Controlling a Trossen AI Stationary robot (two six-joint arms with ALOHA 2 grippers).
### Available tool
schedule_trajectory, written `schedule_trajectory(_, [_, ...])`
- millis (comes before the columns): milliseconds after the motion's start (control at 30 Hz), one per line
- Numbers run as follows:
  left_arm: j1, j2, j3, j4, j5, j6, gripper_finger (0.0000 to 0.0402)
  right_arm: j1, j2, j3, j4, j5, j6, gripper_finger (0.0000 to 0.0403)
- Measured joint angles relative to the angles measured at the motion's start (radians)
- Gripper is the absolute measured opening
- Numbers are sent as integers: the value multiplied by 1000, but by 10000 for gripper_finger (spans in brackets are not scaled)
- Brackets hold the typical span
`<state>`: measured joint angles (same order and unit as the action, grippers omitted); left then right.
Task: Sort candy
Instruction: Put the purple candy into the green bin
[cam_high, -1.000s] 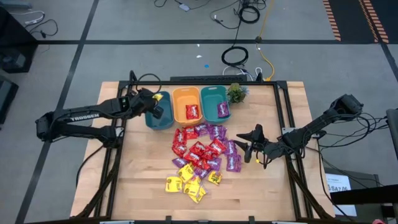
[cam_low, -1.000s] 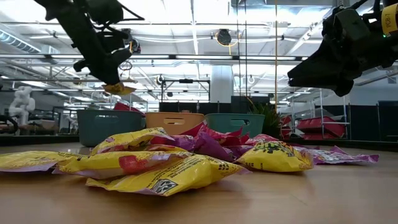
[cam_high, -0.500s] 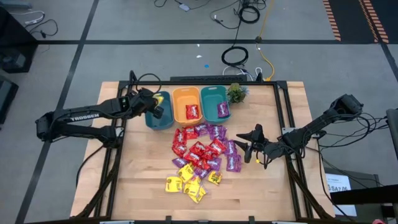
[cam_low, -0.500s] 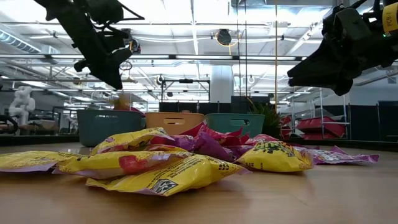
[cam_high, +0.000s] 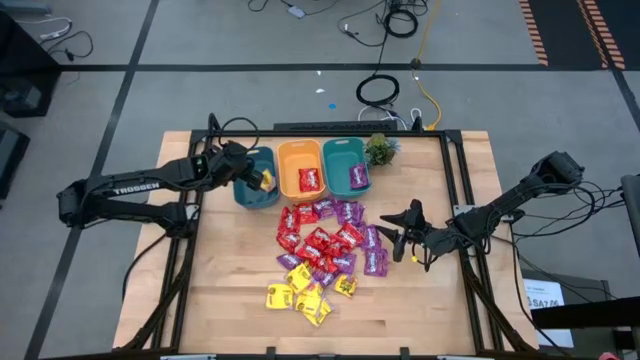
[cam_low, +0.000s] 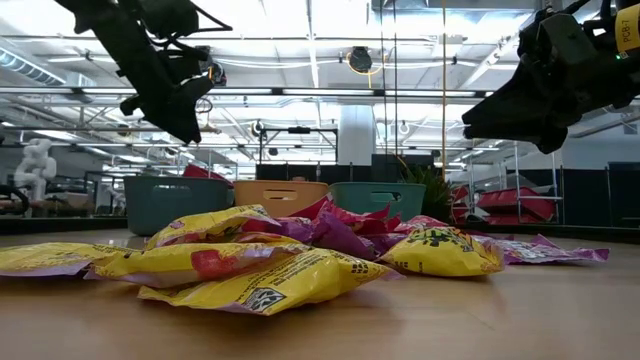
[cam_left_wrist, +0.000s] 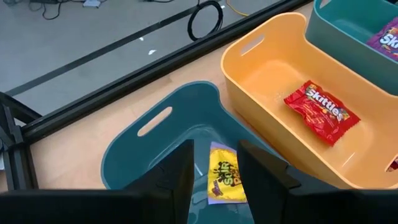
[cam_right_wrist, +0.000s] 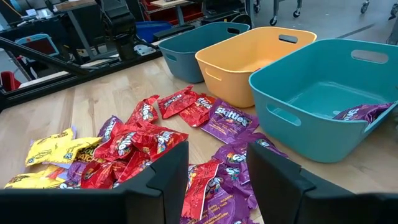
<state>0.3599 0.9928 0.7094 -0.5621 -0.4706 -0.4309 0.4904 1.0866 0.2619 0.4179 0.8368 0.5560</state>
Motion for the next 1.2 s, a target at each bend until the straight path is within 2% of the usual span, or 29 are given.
schedule_trajectory(100, [0,0,0,-5,11,-18,132,0,0,0,0,0,0,153])
schedule_trajectory(167, [0,-2,0,-7,66,-63,132,0,0,0,-2,0,0,153])
schedule_trajectory(267, [-16,-2,0,14,160,-28,132,0,0,0,-2,0,0,153])
schedule_trajectory(367, [-76,-2,0,28,192,-9,132,0,0,0,-2,0,0,153])
schedule_trajectory(567, [-251,-2,0,68,189,-12,132,0,0,0,-2,0,0,153])
schedule_trajectory(767, [-464,0,-9,145,83,-41,132,0,0,0,-3,-1,0,153])
schedule_trajectory(1033, [-710,2,-204,518,65,-30,132,0,0,0,-3,-2,0,153])
schedule_trajectory(1200, [-789,2,-307,612,66,-44,132,0,0,0,-3,-2,0,153])
